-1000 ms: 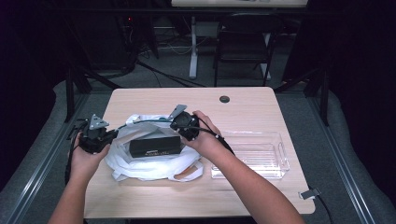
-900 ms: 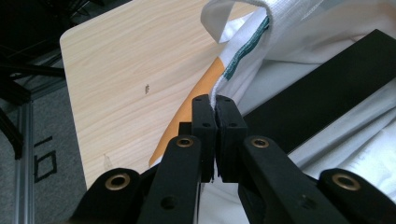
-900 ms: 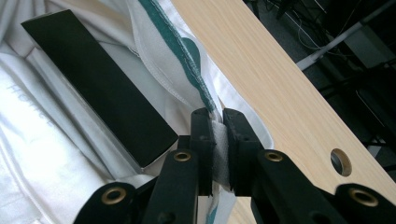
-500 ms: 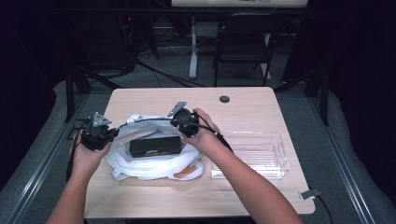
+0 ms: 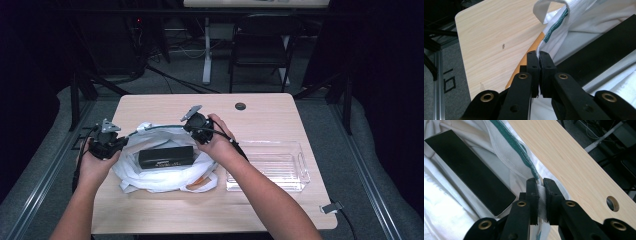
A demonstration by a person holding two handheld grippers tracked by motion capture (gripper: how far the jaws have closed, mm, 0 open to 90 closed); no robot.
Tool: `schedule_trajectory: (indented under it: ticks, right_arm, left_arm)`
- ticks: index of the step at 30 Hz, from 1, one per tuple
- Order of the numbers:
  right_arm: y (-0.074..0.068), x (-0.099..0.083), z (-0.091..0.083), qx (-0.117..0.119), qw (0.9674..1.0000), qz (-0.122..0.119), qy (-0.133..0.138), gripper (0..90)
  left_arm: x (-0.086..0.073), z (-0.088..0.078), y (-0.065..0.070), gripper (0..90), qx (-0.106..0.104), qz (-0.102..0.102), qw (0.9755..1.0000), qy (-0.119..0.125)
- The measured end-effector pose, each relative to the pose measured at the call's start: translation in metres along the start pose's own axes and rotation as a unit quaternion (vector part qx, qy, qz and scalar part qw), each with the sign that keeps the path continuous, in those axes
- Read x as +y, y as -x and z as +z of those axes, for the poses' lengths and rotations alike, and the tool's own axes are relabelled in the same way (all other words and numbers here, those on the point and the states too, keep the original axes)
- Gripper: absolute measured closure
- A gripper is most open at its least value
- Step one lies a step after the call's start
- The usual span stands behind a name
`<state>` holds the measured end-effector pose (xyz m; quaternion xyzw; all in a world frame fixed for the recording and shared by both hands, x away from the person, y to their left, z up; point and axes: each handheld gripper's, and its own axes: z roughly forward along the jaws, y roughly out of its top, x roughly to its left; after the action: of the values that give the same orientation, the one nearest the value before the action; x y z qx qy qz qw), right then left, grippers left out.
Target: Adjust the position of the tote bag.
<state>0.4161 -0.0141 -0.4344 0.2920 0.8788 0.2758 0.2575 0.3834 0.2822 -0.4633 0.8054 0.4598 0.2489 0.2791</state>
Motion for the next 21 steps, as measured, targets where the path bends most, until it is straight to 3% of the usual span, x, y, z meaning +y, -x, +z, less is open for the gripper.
schedule_trajectory:
  ticks: [7, 21]
  right_arm:
    - [0.003, 0.004, 0.002, 0.005, 0.9999, 0.01, -0.008, 82.9]
    - [0.011, 0.01, 0.009, 0.011, 0.9973, 0.072, -0.014, 82.9]
  left_arm:
    - [0.002, 0.001, -0.001, 88.4, 0.0, -0.004, 1.0, -0.008]
    - [0.006, 0.005, -0.002, 88.5, 0.003, -0.007, 0.9999, -0.013]
